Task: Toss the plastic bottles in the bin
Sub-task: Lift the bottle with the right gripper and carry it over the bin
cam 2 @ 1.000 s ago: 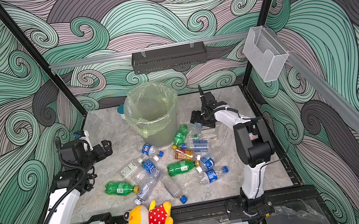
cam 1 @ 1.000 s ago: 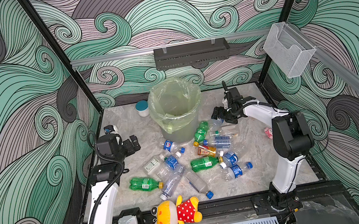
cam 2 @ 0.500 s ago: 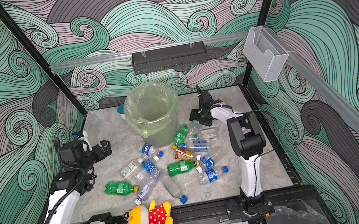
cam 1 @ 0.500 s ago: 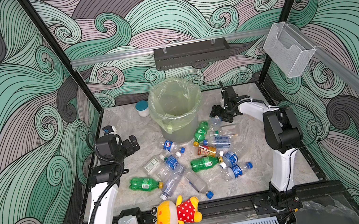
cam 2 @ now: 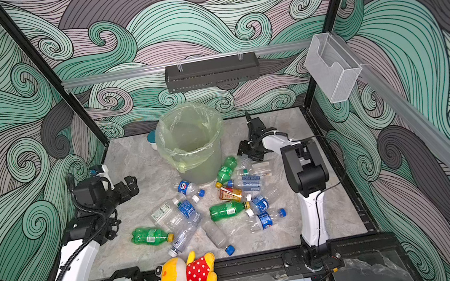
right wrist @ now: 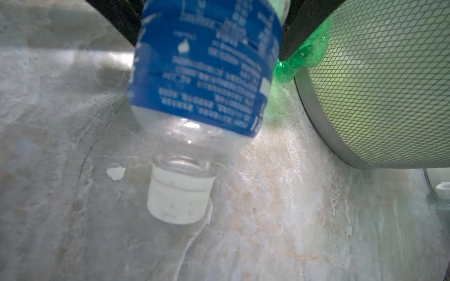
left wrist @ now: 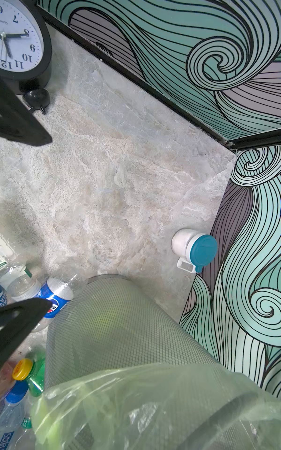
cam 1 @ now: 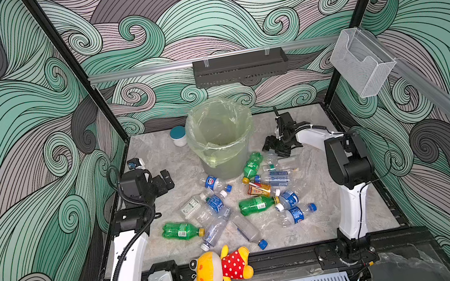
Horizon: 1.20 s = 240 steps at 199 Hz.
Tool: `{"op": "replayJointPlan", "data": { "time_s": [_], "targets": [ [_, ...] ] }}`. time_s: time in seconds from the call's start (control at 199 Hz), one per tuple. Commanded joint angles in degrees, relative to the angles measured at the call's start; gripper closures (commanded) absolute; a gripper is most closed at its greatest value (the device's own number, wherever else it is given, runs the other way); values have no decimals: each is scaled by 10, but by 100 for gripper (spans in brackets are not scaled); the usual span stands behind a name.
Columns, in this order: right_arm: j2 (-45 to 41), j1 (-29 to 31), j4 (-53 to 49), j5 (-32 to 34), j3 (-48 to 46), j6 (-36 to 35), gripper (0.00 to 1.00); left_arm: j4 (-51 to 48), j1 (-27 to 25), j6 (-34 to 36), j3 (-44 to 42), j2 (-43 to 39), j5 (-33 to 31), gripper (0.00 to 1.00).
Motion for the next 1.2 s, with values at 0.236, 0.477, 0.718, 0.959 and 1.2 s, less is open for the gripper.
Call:
{"op": "replayJointPlan", "data": {
  "time_s": [0.236, 0.477, 0.718, 0.959, 1.2],
  "targets": [
    [-13, 2, 16, -3, 5, 15, 38, -1, 5, 0, -2, -17, -15, 1],
    [-67, 2, 21, 27, -1, -24, 40, -5, 5, -1, 0, -10, -14, 1],
    [-148, 2, 19, 33, -17, -97, 40, -12, 5, -2, 3, -7, -11, 1],
    [-248, 4, -44, 33, -45, -195, 49, -34, 5, 5, 12, -1, -28, 1],
    [-364, 15, -76, 58, -133, -234, 58, -44, 5, 13, 16, 7, -22, 1]
  ]
}}
